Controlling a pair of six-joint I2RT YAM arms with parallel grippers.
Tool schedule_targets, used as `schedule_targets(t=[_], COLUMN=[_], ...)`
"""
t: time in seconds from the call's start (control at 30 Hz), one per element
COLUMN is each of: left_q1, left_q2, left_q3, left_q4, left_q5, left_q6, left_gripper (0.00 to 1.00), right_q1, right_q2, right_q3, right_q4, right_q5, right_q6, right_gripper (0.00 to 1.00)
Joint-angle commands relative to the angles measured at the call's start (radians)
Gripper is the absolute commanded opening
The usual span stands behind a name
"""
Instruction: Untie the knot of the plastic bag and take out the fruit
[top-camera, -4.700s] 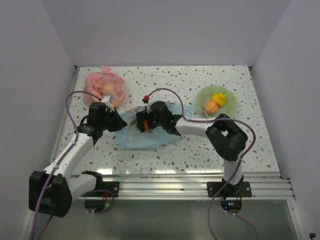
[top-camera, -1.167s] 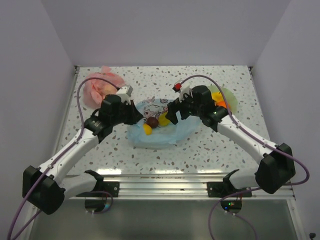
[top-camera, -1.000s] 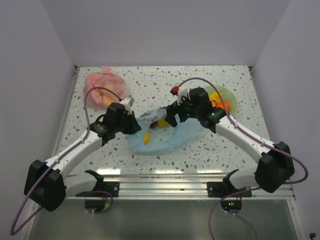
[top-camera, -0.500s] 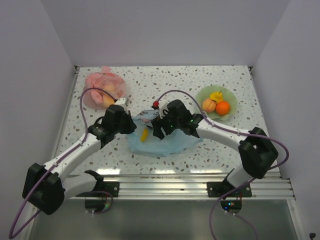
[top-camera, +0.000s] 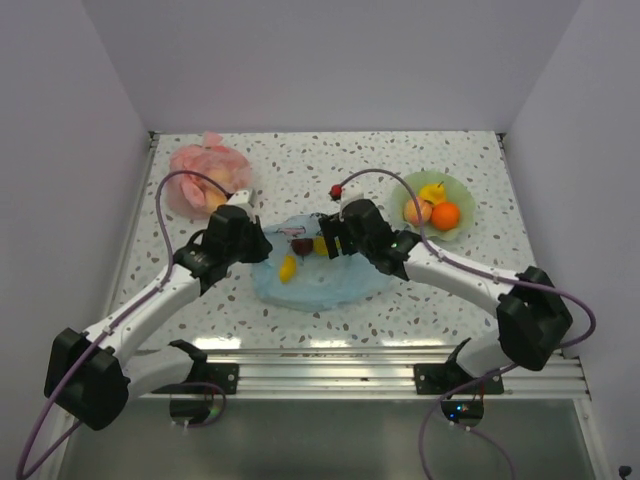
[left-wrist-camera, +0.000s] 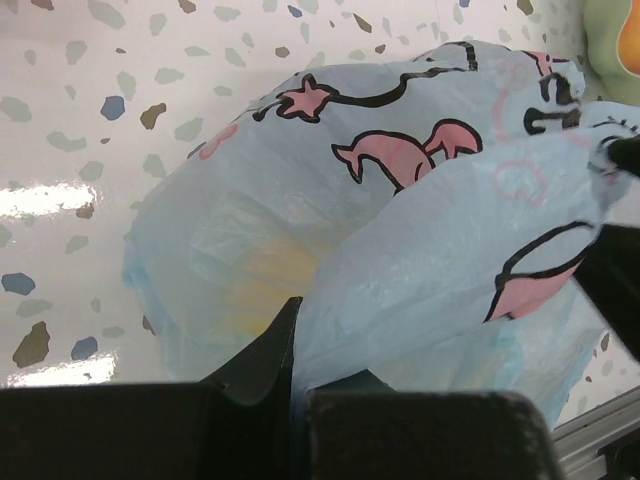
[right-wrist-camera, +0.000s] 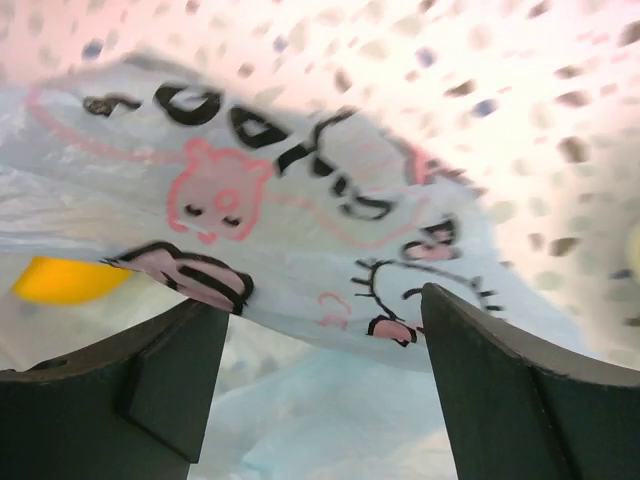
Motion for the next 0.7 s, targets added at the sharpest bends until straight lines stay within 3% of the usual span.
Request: schedule_targets(t=[0.0,0.1,0.23,0.3,0.47,0.67], left_q1=[0.0,0.0,0.0,0.0,0.0,-0.002], left_q2=[0.001,0.015,0.032,0.034,0.035,0.055], left_q3=[0.047,0.056,0.069,0.072,0.075,0.136], left_q4=[0.01,0.015,0.021,0.021,0.01,0.026], left_q5=[-0.029,-0.02,-0.007,-0.007,-0.009,0.013], left_q6=[-0.015,-0.02,-0.03,-0.029,-0.027,-0.023], left_gripper=[0.0,0.0,0.0,0.0,0.0,0.0], right_q1=[-0.006,-0.005,0.01,0.033,0.095,0.095], right_q2=[-0.124,-0.185,-0.21,-0.186,-0.118,0.035], right_q3=[0.094,0.114,0.101,0.086,0.006,-0.073], right_q4=[-0.056,-0.047,-0.036,-0.04,0.062,0.254], right_q5=[0.311,0.261,-0.113,-0.21,-0.329,-0.343], right_q6=[-0.005,-0.046,-0.068,-0.048,0.004,0.088], right_gripper=[0.81,0.81,0.79,0.77,0.7,0.67])
